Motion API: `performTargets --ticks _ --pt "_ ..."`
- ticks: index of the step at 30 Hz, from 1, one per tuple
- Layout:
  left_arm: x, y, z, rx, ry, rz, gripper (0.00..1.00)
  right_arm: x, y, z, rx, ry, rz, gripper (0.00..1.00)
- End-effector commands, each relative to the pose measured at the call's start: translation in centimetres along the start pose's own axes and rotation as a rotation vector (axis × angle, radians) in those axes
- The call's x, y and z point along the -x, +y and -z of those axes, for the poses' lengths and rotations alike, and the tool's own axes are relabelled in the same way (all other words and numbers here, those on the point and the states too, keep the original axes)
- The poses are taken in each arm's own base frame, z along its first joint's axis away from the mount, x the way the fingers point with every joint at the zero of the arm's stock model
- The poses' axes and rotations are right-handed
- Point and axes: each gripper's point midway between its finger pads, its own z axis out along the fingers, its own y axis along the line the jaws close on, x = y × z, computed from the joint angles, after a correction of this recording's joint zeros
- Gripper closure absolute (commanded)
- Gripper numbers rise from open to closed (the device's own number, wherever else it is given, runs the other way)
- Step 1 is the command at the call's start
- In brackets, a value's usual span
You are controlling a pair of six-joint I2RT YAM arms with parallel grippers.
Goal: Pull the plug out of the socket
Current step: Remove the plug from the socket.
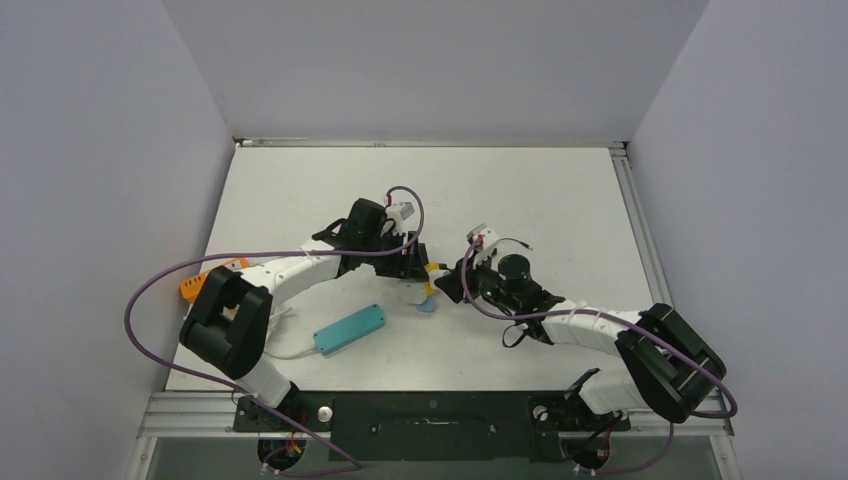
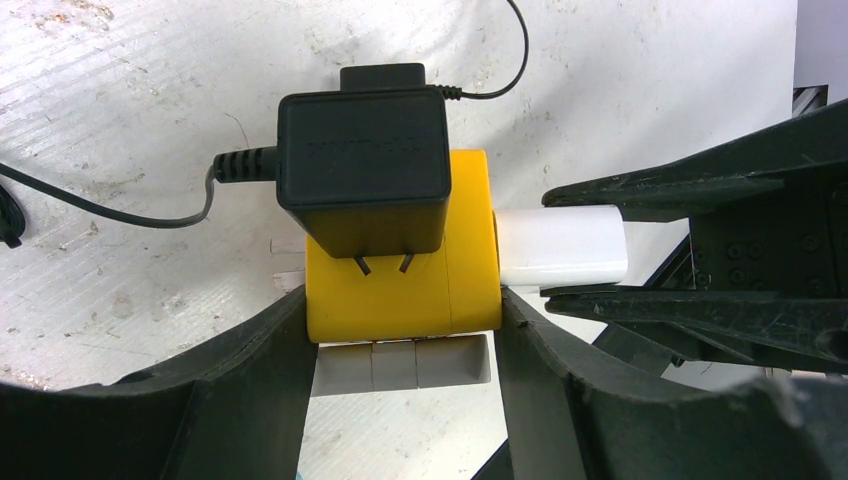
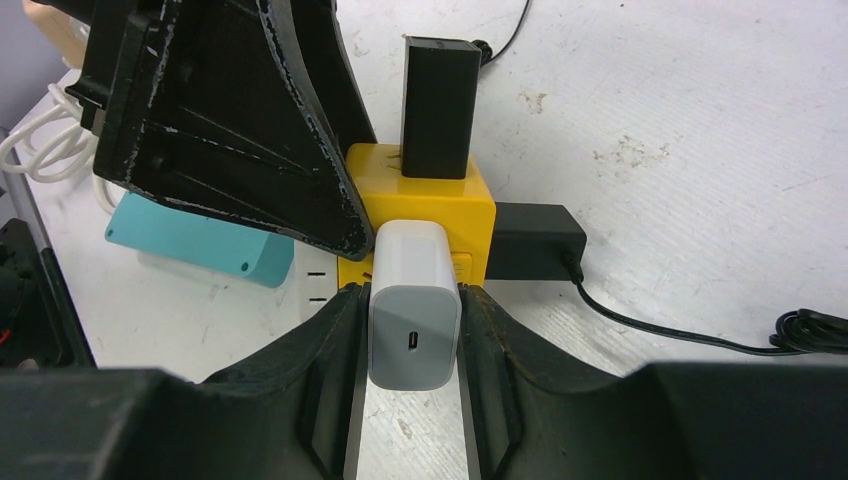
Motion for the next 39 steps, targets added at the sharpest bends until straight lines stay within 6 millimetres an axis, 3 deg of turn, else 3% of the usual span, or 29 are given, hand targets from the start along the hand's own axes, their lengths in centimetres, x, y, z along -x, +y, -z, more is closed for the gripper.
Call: performTargets --ticks 1,9,19,28,39 --pt "1.2 2.0 0.0 0.095 -0.031 -0.024 1.00 3.6 1.1 0.5 -0.025 -0.139 0.093 0.95" --pt "1.0 2.3 -0.2 0.107 -0.017 -0.019 1.00 3.6 1.9 0.6 -0.103 -0.151 0.182 0.95" --pt "1.0 2.1 -0.2 0.099 -0.016 -0.018 1.00 3.9 1.8 1.0 -0.101 -0.170 0.161 0.95" --pt "1.0 2.1 -0.2 0.094 -0.017 -0.020 1.00 4.6 0.3 1.6 -0.036 -0.200 0.046 0.95" --pt "0.9 2.2 -0.4 0.097 -0.012 -0.019 1.00 4.7 -0.2 1.8 -0.064 -0.199 0.068 0.95"
